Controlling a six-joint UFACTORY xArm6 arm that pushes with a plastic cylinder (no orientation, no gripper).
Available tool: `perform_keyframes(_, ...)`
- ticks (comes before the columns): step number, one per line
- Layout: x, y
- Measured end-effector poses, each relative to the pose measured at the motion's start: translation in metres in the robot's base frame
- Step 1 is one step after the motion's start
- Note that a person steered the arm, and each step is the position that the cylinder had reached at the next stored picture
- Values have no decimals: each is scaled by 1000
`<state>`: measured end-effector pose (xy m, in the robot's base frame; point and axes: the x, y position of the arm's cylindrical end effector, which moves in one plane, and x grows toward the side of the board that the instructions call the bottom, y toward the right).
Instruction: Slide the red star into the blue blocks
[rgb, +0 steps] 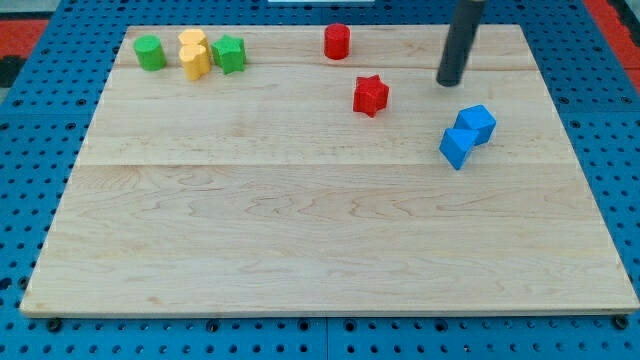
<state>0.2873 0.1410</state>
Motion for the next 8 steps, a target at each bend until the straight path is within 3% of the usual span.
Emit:
perform_keyframes(1,-10,-102)
perform_keyframes(2,52,-105)
perform_keyframes(3,64,-13)
perform_keyframes(4,50,-46)
perform_keyframes(5,12,-43)
perform_keyframes(6,-58,17)
perform_keyframes(7,-94,-40)
perform_keyframes(8,-94,-109)
